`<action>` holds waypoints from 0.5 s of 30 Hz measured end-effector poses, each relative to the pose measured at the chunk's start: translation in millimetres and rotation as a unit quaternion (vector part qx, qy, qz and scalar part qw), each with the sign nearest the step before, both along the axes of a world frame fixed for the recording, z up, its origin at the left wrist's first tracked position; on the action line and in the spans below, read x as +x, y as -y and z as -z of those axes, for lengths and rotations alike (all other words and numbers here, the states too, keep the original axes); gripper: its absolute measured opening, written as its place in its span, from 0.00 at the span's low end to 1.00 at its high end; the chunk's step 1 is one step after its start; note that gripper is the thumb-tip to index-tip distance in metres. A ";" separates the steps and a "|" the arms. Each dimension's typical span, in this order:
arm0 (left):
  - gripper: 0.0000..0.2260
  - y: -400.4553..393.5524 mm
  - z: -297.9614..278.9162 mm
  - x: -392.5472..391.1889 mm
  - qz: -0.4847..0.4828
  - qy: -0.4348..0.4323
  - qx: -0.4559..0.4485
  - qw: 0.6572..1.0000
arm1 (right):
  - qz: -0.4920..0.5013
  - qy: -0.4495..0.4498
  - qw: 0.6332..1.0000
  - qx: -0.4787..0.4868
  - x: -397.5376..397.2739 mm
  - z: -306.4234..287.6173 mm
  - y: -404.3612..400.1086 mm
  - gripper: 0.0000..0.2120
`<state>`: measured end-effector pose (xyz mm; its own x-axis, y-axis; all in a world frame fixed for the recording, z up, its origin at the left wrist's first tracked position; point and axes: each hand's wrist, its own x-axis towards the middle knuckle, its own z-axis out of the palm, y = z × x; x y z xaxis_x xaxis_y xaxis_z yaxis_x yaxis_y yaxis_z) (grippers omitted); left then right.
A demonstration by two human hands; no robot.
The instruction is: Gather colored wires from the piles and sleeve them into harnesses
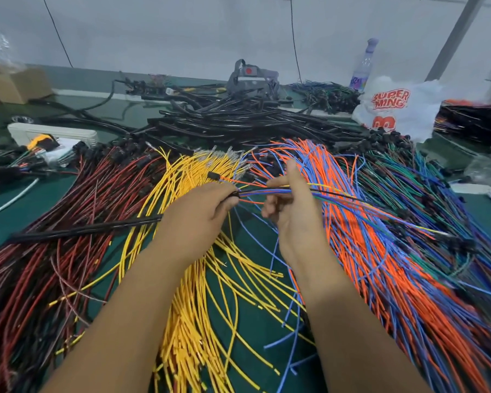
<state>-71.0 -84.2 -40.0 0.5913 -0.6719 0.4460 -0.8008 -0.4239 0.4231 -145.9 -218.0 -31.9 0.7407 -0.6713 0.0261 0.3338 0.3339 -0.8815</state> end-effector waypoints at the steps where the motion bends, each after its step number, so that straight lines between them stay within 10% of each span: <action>1: 0.11 -1.8 0.0 0.6 -0.013 0.023 0.023 0.999 | 0.027 -0.014 0.999 -0.027 0.4 1.1 0.6 0.19; 10: 0.07 5.3 -2.0 -9.9 0.022 0.056 0.043 0.997 | -0.016 -0.056 0.956 -0.289 5.9 11.7 -3.0 0.16; 15: 0.13 7.4 -1.7 -14.2 0.003 0.048 0.010 0.999 | -0.078 -0.029 0.984 -0.158 1.2 3.4 -5.6 0.09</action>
